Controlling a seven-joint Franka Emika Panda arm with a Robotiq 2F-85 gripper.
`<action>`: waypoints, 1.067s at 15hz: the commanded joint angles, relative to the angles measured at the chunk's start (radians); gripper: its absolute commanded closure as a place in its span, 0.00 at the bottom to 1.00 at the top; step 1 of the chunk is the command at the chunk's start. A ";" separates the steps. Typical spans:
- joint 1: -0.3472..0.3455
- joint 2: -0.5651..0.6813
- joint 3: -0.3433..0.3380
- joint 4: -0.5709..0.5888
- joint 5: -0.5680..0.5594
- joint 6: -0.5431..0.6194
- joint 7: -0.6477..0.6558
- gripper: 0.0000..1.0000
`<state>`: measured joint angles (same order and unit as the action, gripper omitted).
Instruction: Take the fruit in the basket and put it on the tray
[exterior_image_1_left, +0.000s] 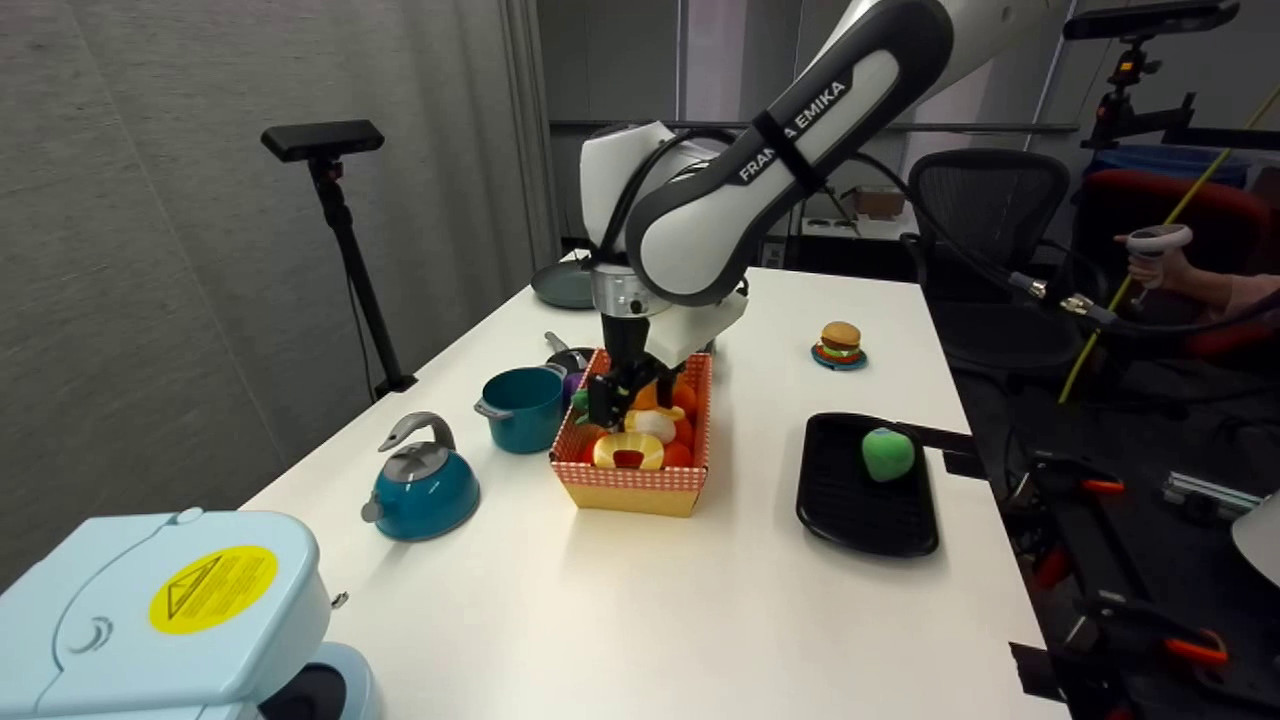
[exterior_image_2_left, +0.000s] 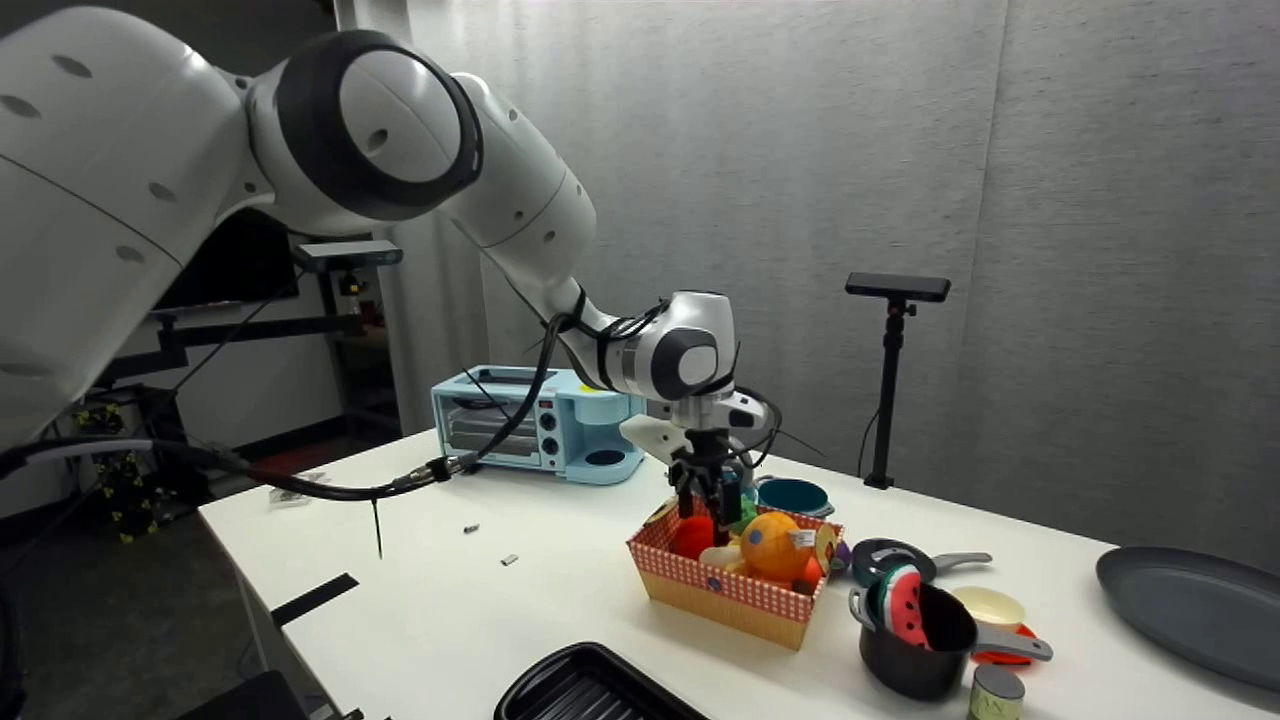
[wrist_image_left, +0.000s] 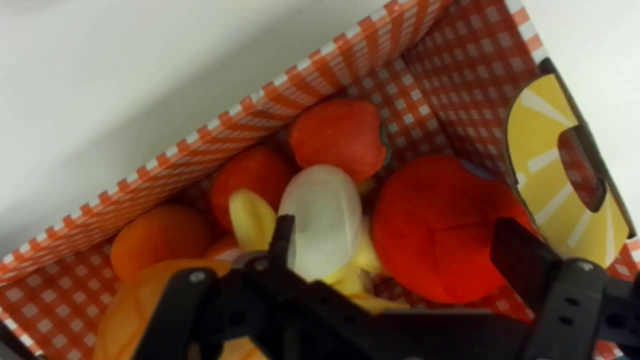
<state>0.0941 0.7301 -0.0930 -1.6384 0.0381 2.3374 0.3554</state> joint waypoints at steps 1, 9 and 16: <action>0.020 0.064 -0.008 0.061 -0.030 0.010 0.020 0.00; 0.054 0.118 -0.006 0.118 -0.040 0.015 0.022 0.00; 0.067 0.122 -0.009 0.117 -0.046 0.030 0.018 0.64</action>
<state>0.1487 0.8165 -0.0936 -1.5482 0.0237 2.3431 0.3554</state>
